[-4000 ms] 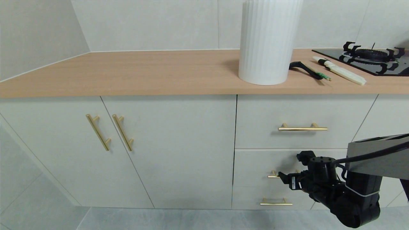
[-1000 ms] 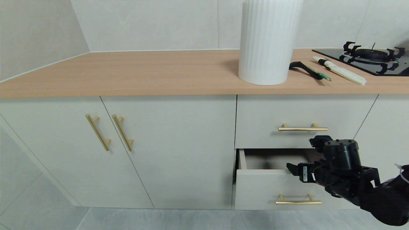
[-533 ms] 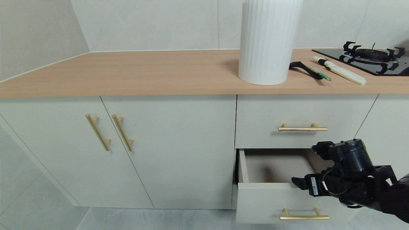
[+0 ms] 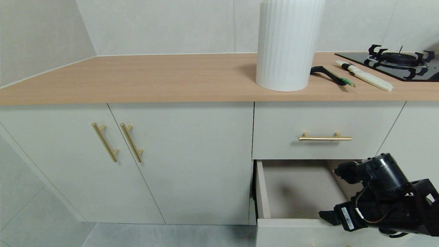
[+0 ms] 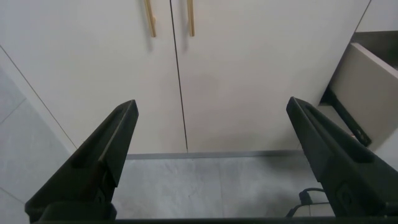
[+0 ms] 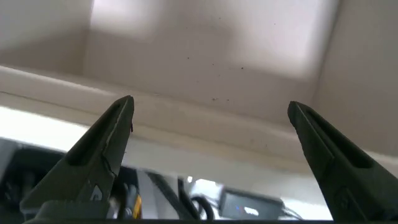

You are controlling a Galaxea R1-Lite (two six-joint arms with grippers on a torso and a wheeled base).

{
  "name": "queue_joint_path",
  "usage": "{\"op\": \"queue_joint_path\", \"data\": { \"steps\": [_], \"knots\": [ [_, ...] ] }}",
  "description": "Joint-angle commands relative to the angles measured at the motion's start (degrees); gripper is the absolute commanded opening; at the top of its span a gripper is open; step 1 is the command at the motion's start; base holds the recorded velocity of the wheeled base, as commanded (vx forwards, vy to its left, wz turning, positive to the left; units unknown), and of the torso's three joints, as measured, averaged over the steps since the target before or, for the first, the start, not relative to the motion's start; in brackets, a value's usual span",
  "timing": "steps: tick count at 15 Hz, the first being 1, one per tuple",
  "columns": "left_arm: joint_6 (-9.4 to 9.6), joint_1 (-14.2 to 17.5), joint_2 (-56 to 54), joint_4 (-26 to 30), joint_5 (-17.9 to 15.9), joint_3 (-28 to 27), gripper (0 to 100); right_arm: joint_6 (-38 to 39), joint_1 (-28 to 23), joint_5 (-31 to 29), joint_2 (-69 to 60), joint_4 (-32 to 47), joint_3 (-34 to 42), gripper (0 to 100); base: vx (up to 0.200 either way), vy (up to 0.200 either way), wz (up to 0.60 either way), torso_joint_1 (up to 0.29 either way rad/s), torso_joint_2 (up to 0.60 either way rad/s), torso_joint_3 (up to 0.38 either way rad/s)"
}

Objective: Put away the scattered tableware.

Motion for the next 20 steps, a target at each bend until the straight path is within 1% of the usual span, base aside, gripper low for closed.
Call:
{"op": "queue_joint_path", "data": {
  "steps": [1, 2, 5, 7, 10, 11, 14, 17, 20],
  "knots": [
    [0.01, 0.01, 0.02, -0.01, 0.01, 0.00, 100, -1.37, 0.57, -0.01, -1.37, 2.12, 0.07, 100, 0.000, 0.000, 0.00, 0.000, 0.00, 0.000],
    [0.01, 0.01, 0.02, -0.01, 0.01, 0.00, 100, -2.25, 0.83, -0.01, -2.16, 5.11, -0.10, 100, 0.000, 0.000, 0.00, 0.000, 0.00, 0.000],
    [0.01, 0.01, 0.02, -0.01, 0.01, 0.00, 100, -4.71, 3.73, -0.01, -5.59, 14.95, -0.81, 100, 0.000, 0.000, 0.00, 0.000, 0.00, 0.000],
    [0.01, 0.01, 0.02, -0.01, 0.01, 0.00, 100, -7.34, 5.49, -0.01, -7.52, 19.87, -0.81, 100, 0.000, 0.000, 0.00, 0.000, 0.00, 0.000],
    [0.01, 0.01, 0.02, -0.01, 0.01, 0.00, 100, -7.26, 5.93, -0.10, -7.78, 19.96, -1.42, 100, 0.000, 0.000, 0.00, 0.000, 0.00, 0.000],
    [0.01, 0.01, 0.02, -0.01, 0.01, 0.00, 100, -5.06, 5.75, -0.27, -7.87, 20.14, -3.62, 100, 0.000, 0.000, 0.00, 0.000, 0.00, 0.000],
    [0.01, 0.01, 0.02, -0.01, 0.01, 0.00, 100, 5.14, 5.84, -0.01, -8.40, 19.96, -8.45, 100, 0.000, 0.000, 0.00, 0.000, 0.00, 0.000],
    [0.01, 0.01, 0.02, -0.01, 0.01, 0.00, 100, 5.75, 4.79, -0.18, -9.19, 19.78, -8.37, 100, 0.000, 0.000, 0.00, 0.000, 0.00, 0.000],
    [0.01, 0.01, 0.02, -0.01, 0.01, 0.00, 100, 5.84, 4.70, -0.27, -8.84, 16.01, -7.75, 100, 0.000, 0.000, 0.00, 0.000, 0.00, 0.000]
  ]
}}
